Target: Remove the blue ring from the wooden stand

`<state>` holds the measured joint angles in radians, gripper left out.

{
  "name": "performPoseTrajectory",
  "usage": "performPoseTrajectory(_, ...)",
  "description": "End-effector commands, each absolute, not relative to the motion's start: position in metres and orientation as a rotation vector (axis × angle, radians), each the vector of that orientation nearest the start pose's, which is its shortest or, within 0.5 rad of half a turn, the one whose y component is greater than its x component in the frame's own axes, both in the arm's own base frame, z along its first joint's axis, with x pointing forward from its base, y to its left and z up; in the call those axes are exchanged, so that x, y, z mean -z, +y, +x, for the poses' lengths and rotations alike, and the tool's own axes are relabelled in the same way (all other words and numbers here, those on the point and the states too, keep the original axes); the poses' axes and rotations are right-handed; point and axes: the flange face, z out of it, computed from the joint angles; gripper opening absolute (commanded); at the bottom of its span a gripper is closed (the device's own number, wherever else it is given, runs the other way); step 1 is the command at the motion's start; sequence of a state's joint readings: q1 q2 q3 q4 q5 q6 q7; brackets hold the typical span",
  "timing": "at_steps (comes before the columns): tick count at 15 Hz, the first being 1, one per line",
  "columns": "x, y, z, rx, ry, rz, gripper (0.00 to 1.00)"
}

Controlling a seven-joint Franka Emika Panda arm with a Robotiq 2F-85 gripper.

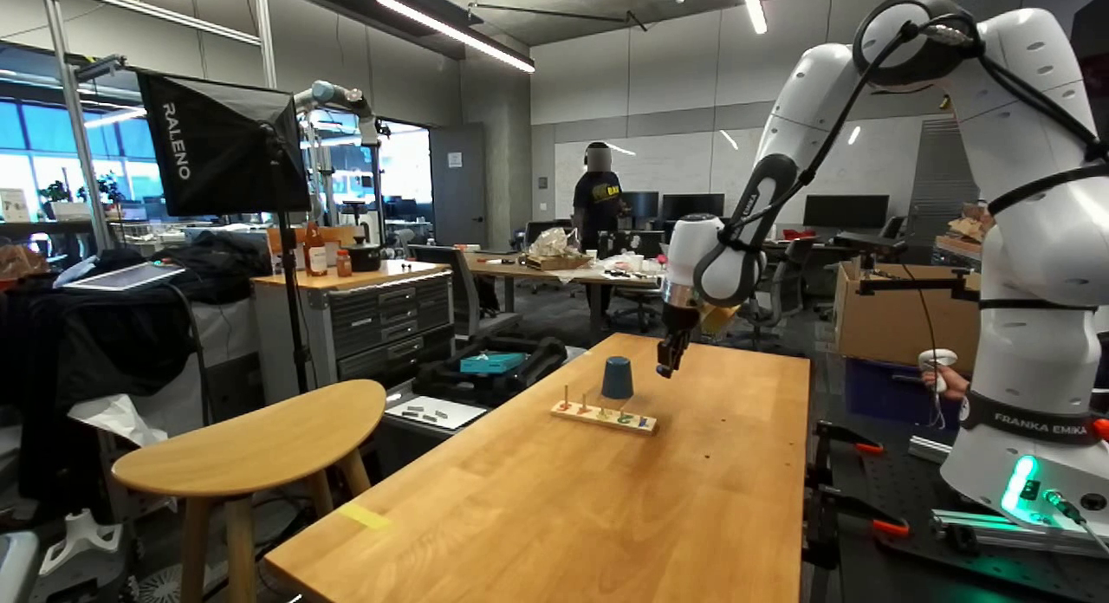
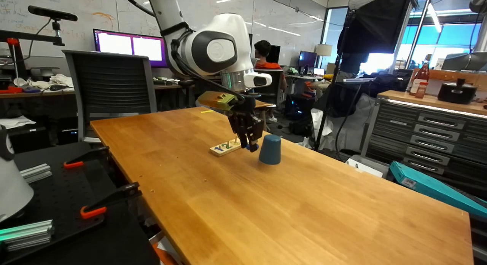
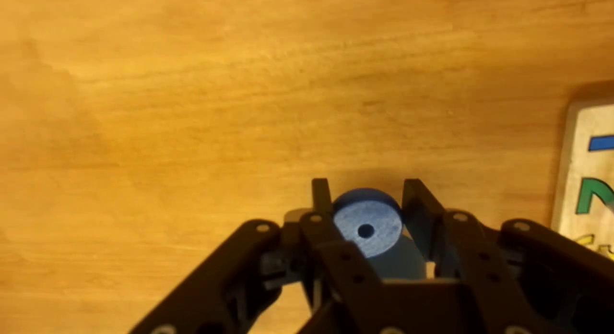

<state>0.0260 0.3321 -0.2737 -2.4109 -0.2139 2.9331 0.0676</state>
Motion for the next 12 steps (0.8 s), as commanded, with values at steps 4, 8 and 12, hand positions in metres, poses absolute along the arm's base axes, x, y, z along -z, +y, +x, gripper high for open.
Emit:
performPoseTrajectory(4,-0.166,-0.128,0.477,0.169,0.24,-3.304,0.61)
performPoseTrajectory(8,-0.179,-0.12,0.487,0.212,0.258,-3.292,0.97)
performPoseTrajectory(12,-0.252,-0.091,0.504,0.384,0.155,-3.263,1.0)
